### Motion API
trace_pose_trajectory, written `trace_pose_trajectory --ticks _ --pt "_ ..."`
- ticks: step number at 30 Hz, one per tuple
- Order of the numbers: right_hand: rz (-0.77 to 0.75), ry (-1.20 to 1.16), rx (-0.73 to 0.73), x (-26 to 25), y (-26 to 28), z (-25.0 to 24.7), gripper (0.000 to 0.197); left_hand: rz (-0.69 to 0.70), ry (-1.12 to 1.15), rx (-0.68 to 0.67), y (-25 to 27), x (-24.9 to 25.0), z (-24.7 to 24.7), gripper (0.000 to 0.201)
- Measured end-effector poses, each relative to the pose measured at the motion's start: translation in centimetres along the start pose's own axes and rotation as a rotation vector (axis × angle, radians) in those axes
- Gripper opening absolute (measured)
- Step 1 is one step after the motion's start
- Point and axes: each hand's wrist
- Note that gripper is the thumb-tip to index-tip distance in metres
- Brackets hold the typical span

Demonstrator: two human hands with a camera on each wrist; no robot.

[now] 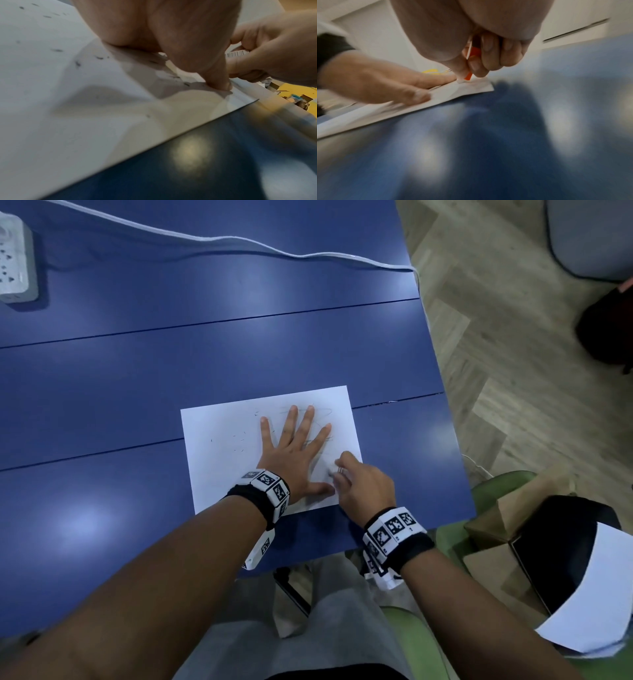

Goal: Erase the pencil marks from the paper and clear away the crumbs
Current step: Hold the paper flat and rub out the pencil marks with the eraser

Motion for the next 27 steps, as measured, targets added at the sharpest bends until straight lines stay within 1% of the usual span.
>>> trace_pose_trajectory --ticks 3,4,6,8,9,11,13,15,18,19,22,23,25,27 --pt "0.083 -0.05 0.159 0.8 -0.8 -1.1 0.017 0.007 0.008 -0.011 0.0 -0.1 -0.1 0.118" --pt "0.102 -0.076 0.182 0.6 -0.7 -1.1 0.017 0.006 0.006 -0.011 0.0 -0.1 -0.1 0.118" --pt "0.067 -0.089 0.135 0.0 0.1 -0.5 0.016 0.001 0.004 -0.013 0.0 -0.2 0.0 0.117" --pt "-0.017 -0.031 0.042 -0.1 1.0 0.2 0.014 -0.003 0.006 0.001 0.0 0.0 0.2 0.115" --pt "-0.036 -0.009 0.029 0.1 1.0 0.2 0.014 -0.004 0.004 0.004 0.0 0.0 0.1 0.115" --pt "-0.005 -0.017 0.086 0.8 0.4 -0.5 0.016 -0.009 0.016 -0.009 0.0 0.1 -0.1 0.116" --pt "0.076 -0.071 0.158 0.9 0.1 -0.8 0.018 -0.015 0.031 -0.01 -0.1 0.1 -0.2 0.117" --pt "0.099 -0.11 0.152 0.1 0.6 -0.3 0.016 -0.022 0.032 -0.003 0.0 0.1 -0.1 0.116" --pt "-0.002 -0.038 0.067 -0.1 1.4 0.5 0.014 -0.026 0.03 0.005 0.0 0.2 0.0 0.116" --pt "0.004 -0.024 0.067 0.3 1.2 0.2 0.014 -0.023 0.03 0.001 -0.1 0.2 -0.1 0.116" --pt "0.111 -0.074 0.175 1.1 0.1 -0.7 0.018 -0.017 0.03 -0.007 -0.1 0.2 -0.2 0.118" --pt "0.129 -0.101 0.187 0.8 0.2 -0.7 0.018 -0.02 0.027 -0.007 0.0 0.2 -0.2 0.117" --pt "0.089 -0.111 0.113 -0.2 0.8 -0.1 0.016 -0.022 0.028 0.0 0.0 0.1 0.0 0.115" --pt "0.032 -0.05 0.036 -0.2 1.0 0.1 0.014 -0.018 0.026 0.006 0.0 0.2 0.0 0.114"
Point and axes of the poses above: each hand's wrist, its own y-axis away from the middle knuckle, its own z-axis out of the palm, x = y × z, and after that the axes turned 8 degrees about -y, right-handed
